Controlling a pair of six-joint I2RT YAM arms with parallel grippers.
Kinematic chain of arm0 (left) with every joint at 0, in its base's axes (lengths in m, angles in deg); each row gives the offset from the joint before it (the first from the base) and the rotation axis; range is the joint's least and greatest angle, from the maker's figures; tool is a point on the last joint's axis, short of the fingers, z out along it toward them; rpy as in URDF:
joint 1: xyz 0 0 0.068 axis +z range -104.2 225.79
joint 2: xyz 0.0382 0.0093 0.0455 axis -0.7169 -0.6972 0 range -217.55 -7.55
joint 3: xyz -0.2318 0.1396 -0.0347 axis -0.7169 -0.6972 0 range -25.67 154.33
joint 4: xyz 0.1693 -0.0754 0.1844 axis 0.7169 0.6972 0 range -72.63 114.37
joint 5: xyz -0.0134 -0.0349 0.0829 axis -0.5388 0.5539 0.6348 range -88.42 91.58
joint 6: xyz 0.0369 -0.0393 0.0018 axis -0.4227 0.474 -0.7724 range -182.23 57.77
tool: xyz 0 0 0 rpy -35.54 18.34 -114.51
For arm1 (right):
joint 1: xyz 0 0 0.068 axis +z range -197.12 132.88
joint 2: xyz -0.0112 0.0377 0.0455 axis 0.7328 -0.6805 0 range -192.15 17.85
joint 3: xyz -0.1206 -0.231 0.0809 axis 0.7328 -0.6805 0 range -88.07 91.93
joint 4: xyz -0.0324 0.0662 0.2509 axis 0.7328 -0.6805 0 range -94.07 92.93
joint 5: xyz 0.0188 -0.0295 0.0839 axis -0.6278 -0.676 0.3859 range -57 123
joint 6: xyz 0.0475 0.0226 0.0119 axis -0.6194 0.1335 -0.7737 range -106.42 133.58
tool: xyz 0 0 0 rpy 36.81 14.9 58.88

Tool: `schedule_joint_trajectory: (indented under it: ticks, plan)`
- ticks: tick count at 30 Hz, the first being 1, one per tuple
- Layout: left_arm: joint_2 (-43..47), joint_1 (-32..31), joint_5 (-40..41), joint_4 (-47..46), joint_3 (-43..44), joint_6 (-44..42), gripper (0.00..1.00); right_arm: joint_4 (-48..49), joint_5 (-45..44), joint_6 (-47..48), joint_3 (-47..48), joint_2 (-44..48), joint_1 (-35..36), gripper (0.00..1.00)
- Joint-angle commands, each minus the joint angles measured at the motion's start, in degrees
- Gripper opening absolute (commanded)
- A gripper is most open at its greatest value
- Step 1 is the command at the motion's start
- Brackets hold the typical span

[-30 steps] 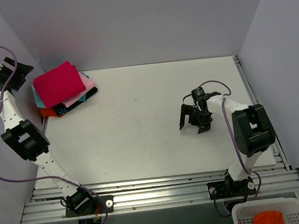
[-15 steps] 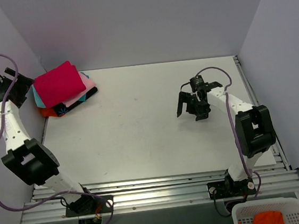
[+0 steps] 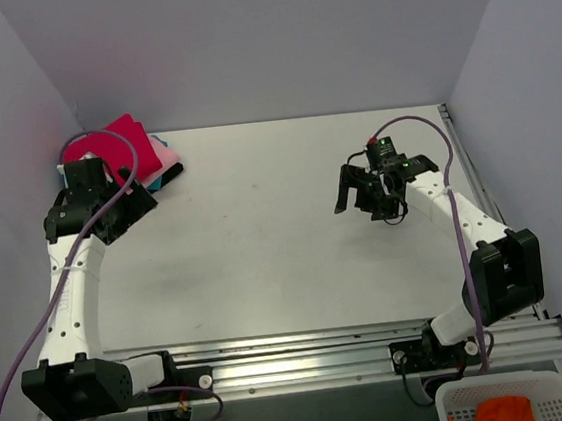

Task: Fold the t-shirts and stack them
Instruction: Neatly place the folded tshirt to the corner

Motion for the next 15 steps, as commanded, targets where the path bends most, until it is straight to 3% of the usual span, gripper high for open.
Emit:
schedule_joint_trajectory:
  ticks: [1,9,15]
  plan:
    - [3.76,-2.30,3.71,3.36,0.10,-0.85,0.95,-3.57,-1.51,0.23,-1.08,3.44,0.38,1.00]
    - [5.34,-2.30,5.39,6.18,2.30,-1.56,0.95,-4.89,-2.04,0.94,-1.95,5.99,0.38,1.00]
    - [7.45,-6.61,9.69,6.26,2.56,-2.88,0.96,-5.33,-2.39,1.55,-2.66,7.31,0.29,1.00]
